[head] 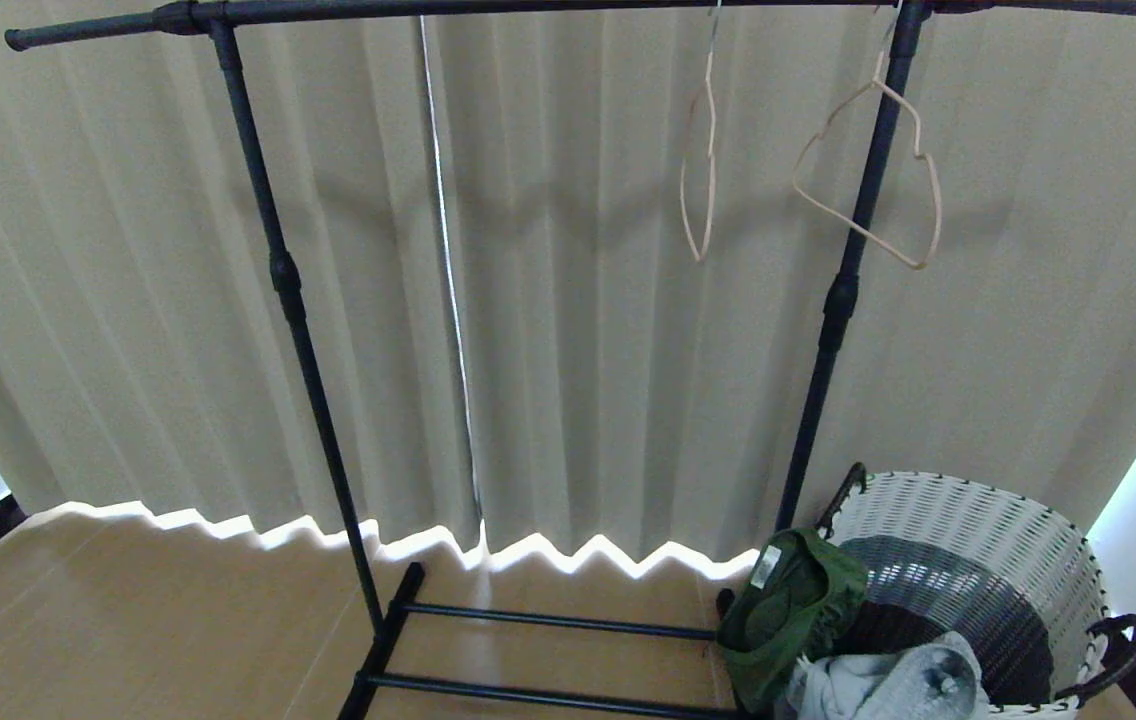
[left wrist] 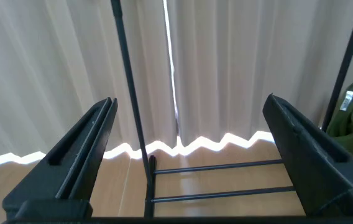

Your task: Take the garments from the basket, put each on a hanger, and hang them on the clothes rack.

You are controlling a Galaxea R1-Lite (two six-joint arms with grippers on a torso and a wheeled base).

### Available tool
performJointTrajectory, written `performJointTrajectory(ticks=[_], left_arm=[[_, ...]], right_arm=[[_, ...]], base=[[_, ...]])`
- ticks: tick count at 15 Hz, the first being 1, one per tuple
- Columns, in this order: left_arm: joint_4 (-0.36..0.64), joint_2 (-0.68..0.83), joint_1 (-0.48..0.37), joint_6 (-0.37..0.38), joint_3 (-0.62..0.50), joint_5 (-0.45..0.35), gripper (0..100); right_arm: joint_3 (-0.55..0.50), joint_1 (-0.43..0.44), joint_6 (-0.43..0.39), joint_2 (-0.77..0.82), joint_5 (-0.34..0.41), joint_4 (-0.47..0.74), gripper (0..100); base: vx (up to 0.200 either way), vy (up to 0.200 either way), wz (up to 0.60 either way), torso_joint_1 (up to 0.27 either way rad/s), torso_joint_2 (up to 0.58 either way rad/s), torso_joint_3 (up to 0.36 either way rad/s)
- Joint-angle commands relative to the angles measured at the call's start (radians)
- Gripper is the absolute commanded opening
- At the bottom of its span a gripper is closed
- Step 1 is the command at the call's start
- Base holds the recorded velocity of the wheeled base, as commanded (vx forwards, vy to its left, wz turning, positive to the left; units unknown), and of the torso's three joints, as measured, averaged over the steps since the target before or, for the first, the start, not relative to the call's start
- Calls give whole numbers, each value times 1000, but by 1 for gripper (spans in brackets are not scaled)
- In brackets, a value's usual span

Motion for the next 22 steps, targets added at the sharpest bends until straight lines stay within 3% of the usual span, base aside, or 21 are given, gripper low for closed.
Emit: performJointTrajectory(ticks=[1, 3, 10, 11, 13, 14, 16, 19, 22], left_arm=[[0, 0, 0, 0, 0, 0, 100], [0, 0, 0, 0, 0, 0, 100], [-2, 0, 0, -5, 0, 0, 100], [-2, 0, 0, -5, 0, 0, 100], [-2, 0, 0, -5, 0, 0, 100], [-2, 0, 0, -5, 0, 0, 100], [-2, 0, 0, -5, 0, 0, 100], [-2, 0, 0, -5, 0, 0, 100], [-2, 0, 0, -5, 0, 0, 100]], right_arm=[[0, -1, -3, 0, -1, 0, 100], [0, -1, -4, 0, -1, 0, 100], [-15, -1, -6, 0, -7, 8, 100], [-112, 9, -49, 44, -10, 129, 100], [-242, 53, -78, 197, -11, 304, 100], [-282, 85, -124, 320, -16, 330, 100], [-314, 90, -165, 513, -33, 328, 100], [-322, 88, -303, 885, -60, 316, 100], [-278, 88, -365, 1159, -60, 136, 100]], base=[[200, 0, 0, 2, 7, -2], [200, 0, 0, -2, 2, 5], [0, 0, 0, 0, 0, 0], [0, 0, 0, 0, 0, 0], [0, 0, 0, 0, 0, 0], [0, 0, 0, 0, 0, 0], [0, 0, 0, 0, 0, 0], [0, 0, 0, 0, 0, 0], [0, 0, 0, 0, 0, 0]])
